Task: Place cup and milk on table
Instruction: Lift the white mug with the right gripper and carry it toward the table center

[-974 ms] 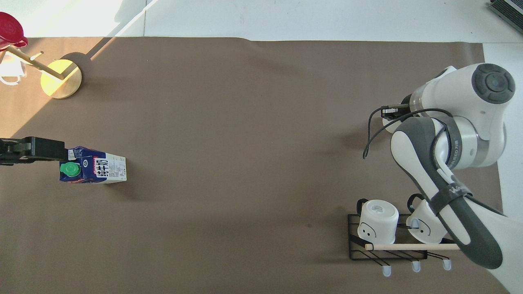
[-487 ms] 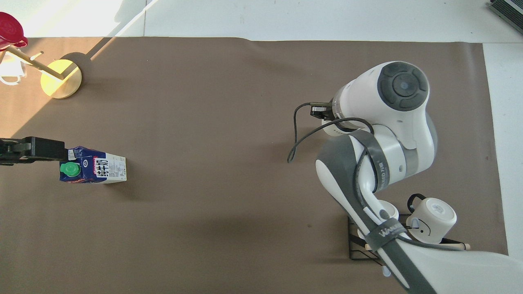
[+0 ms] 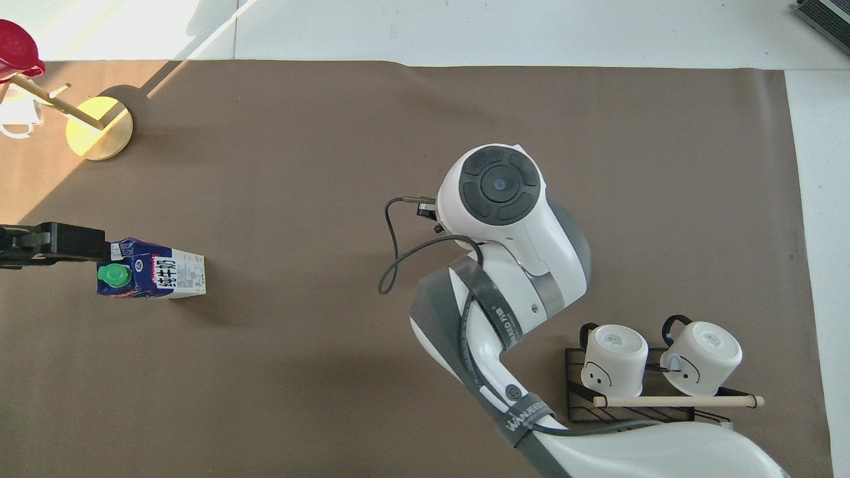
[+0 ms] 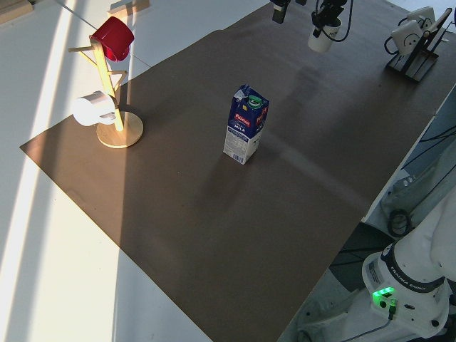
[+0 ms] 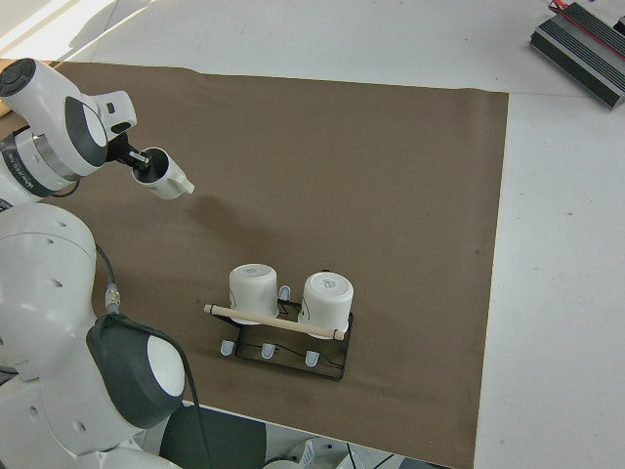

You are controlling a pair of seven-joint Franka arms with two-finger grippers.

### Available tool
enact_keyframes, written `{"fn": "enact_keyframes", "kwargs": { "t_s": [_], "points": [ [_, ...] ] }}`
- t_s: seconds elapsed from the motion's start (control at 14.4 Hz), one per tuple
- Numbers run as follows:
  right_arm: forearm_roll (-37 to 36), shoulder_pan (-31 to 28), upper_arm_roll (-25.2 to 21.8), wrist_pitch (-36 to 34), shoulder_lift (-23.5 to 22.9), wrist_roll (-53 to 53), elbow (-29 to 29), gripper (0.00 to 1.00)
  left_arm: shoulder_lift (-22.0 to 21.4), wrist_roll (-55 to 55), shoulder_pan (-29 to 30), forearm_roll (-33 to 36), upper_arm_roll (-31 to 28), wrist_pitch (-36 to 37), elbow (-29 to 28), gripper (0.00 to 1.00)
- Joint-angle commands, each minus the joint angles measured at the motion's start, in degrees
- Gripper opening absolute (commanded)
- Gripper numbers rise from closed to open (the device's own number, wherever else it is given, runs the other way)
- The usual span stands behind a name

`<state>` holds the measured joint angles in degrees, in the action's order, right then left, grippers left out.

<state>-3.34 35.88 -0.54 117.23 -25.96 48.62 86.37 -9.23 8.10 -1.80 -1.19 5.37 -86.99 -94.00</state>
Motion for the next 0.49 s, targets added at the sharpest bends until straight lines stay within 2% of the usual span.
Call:
{"fn": "enact_keyframes", "kwargs": {
  "t_s": [0.0, 0.42],
  "points": [
    [-1.31, 3.14, -0.34, -2.27, -4.80, 4.01, -5.77, 0.00, -0.09, 0.33, 1.18, -0.39, 0.35, 1.03, 0.48, 1.00],
    [-1.40, 7.36, -0.17, -2.09, -8.49, 6.48, -8.76, 0.00, -0.27, 0.07, 1.01, -0.39, 0.44, 1.03, 0.66, 1.00]
  ]
}}
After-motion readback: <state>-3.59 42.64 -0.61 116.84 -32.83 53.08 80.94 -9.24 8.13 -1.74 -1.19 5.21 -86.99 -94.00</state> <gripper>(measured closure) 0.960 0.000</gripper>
